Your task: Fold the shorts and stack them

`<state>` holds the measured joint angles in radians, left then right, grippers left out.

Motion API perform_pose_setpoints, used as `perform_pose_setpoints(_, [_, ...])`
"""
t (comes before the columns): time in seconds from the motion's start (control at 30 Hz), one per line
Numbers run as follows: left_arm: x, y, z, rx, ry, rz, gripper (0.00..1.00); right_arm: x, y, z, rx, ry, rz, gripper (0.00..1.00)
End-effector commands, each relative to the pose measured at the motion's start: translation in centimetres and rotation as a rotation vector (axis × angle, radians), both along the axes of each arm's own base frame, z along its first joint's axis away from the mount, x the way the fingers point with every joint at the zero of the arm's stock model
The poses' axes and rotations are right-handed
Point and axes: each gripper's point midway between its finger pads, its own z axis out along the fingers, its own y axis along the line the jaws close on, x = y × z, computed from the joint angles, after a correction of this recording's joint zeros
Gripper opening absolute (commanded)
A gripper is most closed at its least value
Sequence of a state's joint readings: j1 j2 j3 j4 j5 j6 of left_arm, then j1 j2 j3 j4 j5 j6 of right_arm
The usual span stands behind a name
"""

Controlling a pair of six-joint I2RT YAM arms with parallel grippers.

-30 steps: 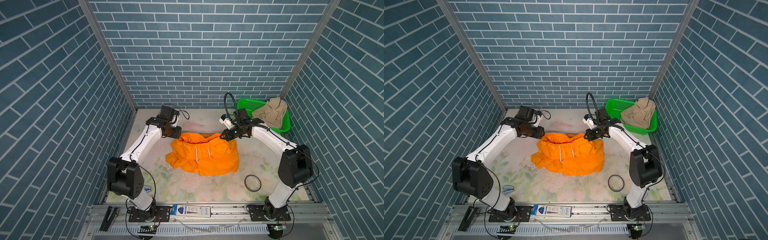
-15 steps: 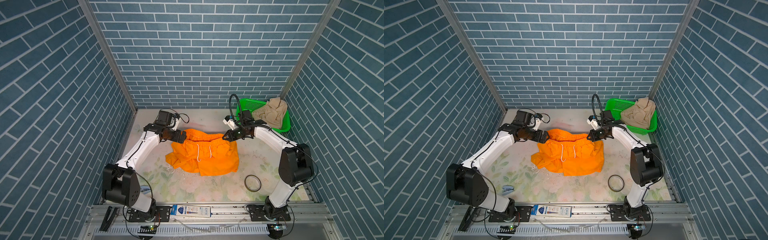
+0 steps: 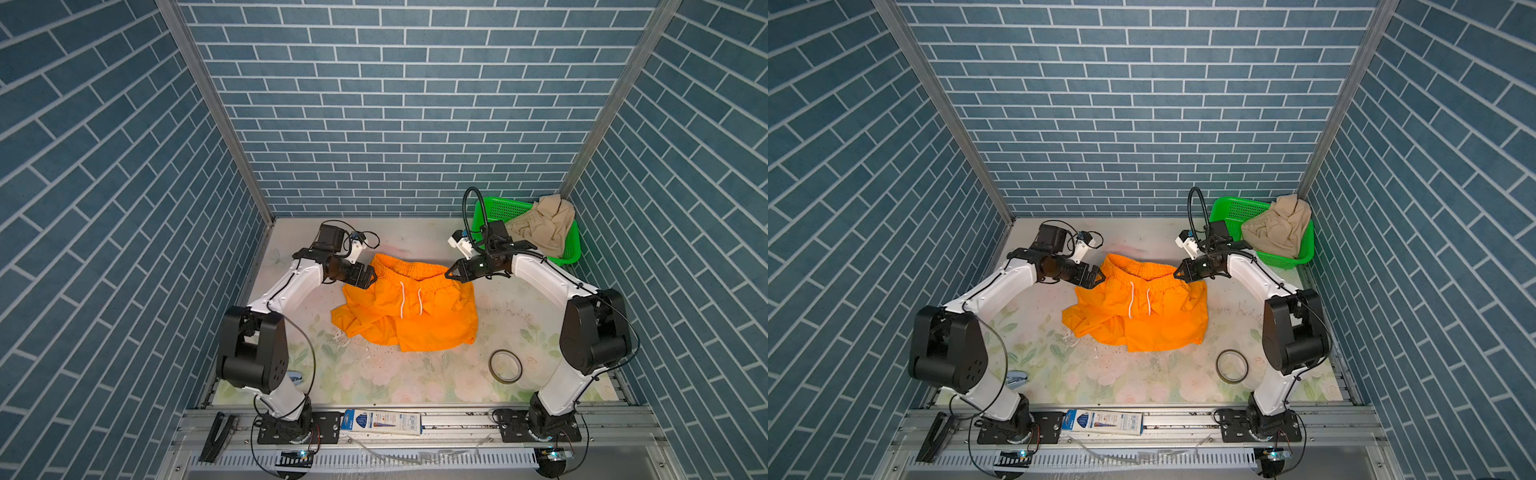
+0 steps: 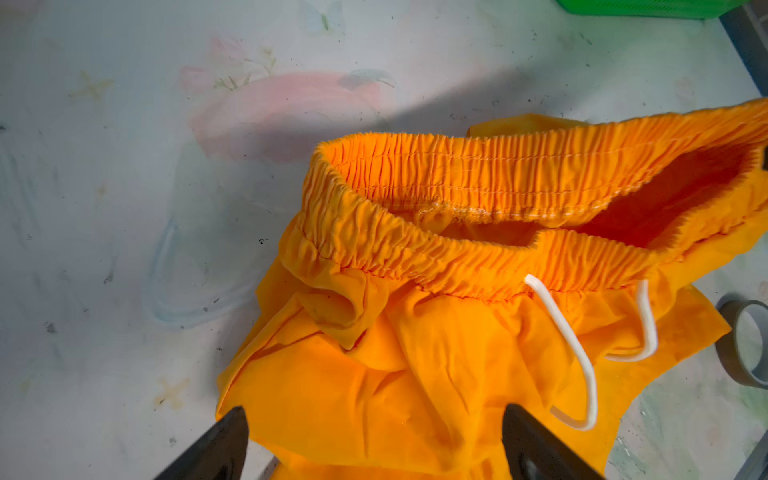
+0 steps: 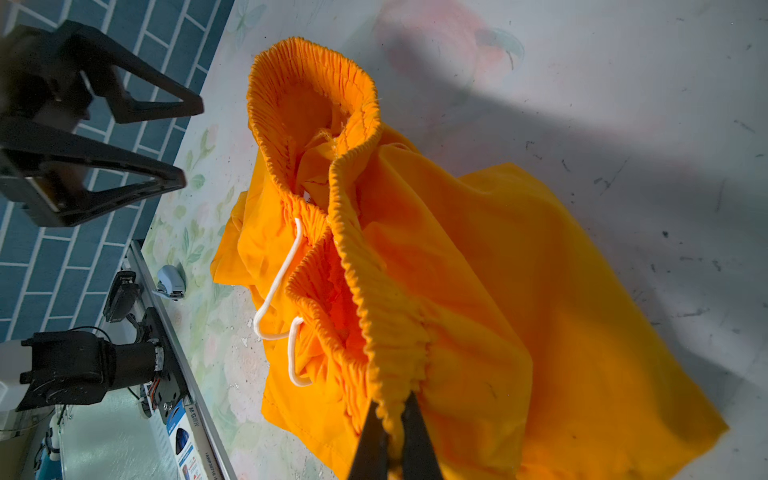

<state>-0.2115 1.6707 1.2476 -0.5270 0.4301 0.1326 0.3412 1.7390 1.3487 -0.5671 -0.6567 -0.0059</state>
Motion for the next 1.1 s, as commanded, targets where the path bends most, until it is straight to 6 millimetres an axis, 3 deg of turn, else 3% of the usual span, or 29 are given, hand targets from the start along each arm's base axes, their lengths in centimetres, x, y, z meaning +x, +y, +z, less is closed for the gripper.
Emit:
perform_pose_setpoints(0.0, [2.5, 0.4, -0.5, -0.015, -0.03, -0.017, 0.96, -0.4, 0.4, 1.6, 0.045, -0.036, 0.026, 0.0])
perform_pose_setpoints(0.13, [5.2, 0.1, -1.5, -0.026, -0.025, -0.032, 0.94, -0.5, 0.2, 0.7, 0.026, -0.019, 0.021, 0.0])
perform_pose_setpoints(0.3, [7.1, -1.5, -1.4, -0.075, -0.022, -0.106, 0.92, -0.6, 0.1, 0.0, 0.021, -0.005, 0.015, 0.0])
perform_pose_setpoints(0.6, [6.7, -4.5, -3.2, -0.162, 0.055, -0.2, 0.83, -0.2, 0.2, -0.5, 0.022, 0.007, 0.012, 0.0])
perform_pose_setpoints(0.7, [6.9, -5.6, -3.5, -0.165, 0.07, -0.222, 0.71, -0.1, 0.3, -0.5, 0.027, 0.011, 0.013, 0.0])
perform_pose_setpoints(0.77, [7.1, -6.2, -3.7, -0.161, 0.086, -0.228, 0.56, 0.0, 0.4, -0.4, 0.031, 0.008, 0.008, 0.0])
perform_pose_setpoints(0.9, [7.1, -6.5, -3.9, -0.15, 0.121, -0.219, 0.03, 0.2, 0.3, -0.2, 0.043, -0.01, -0.014, 0.0])
perform_pose_setpoints(0.97, [7.2, -5.9, -3.4, -0.123, 0.113, -0.185, 0.0, 0.4, 0.2, 0.0, 0.043, -0.016, -0.027, 0.0])
perform_pose_setpoints(1.07, [6.7, -5.4, -1.2, -0.111, 0.074, -0.158, 0.0, 0.8, -0.3, 0.4, 0.026, -0.035, -0.058, 0.0])
